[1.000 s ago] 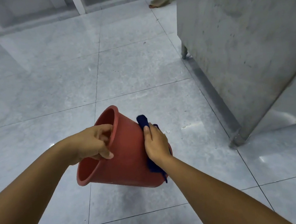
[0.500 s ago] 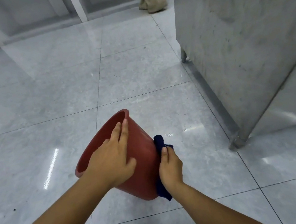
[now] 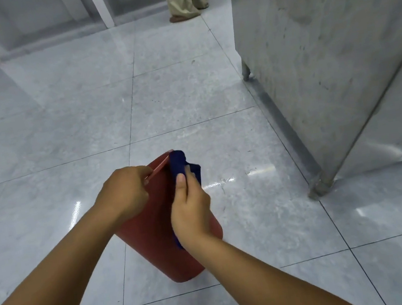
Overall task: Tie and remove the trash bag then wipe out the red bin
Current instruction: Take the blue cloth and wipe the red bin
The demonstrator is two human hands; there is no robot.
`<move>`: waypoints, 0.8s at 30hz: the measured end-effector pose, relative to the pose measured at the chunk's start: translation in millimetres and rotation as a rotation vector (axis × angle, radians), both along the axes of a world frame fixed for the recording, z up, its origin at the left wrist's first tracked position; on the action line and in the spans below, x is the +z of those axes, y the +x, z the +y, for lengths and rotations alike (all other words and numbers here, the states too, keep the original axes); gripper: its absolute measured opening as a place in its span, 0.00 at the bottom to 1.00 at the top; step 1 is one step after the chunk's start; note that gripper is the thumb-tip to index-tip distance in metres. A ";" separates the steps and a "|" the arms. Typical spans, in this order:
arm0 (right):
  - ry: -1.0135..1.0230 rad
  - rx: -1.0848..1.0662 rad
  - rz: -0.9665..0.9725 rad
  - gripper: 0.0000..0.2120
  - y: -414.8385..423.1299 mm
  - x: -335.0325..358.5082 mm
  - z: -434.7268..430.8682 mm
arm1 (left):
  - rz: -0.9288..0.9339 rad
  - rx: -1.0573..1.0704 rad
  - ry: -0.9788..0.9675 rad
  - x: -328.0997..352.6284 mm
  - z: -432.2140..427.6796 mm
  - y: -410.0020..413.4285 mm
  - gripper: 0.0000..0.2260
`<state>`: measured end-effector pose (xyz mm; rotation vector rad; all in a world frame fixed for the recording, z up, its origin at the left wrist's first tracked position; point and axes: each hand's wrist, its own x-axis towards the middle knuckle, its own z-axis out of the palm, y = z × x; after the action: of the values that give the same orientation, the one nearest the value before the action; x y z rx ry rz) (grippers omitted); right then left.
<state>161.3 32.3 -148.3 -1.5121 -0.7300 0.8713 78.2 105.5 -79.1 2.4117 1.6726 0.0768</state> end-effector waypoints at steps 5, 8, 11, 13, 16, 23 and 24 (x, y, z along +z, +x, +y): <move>-0.043 0.194 -0.356 0.25 -18.2 -20.0 19.5 | 0.029 -0.017 -0.143 7.9 5.0 -4.6 0.10; -0.036 0.216 -0.496 0.25 -18.7 -40.7 15.8 | 0.030 0.005 -0.165 9.0 5.8 -12.5 0.09; -0.076 0.223 -0.541 0.25 -16.1 -59.3 6.7 | 0.080 0.018 -0.155 10.5 6.3 -20.7 0.10; -0.147 0.190 -0.510 0.25 -10.0 -73.7 -3.1 | 0.090 0.018 -0.183 12.0 5.7 -24.2 0.10; -0.233 0.134 -0.348 0.24 1.8 -99.6 -29.4 | 0.131 -0.040 -0.212 13.8 0.6 -25.1 0.17; -0.511 -0.121 0.054 0.17 26.2 -140.7 -82.3 | 0.417 -0.194 -0.196 15.9 -12.3 -26.2 0.43; -0.511 -0.162 0.069 0.17 30.0 -137.9 -82.7 | 0.421 -0.169 -0.199 16.7 -13.0 -26.8 0.42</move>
<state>191.2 -50.5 -286.2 -1.9486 -0.3371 1.0286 51.3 92.5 -62.4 2.5215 1.5245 -0.6321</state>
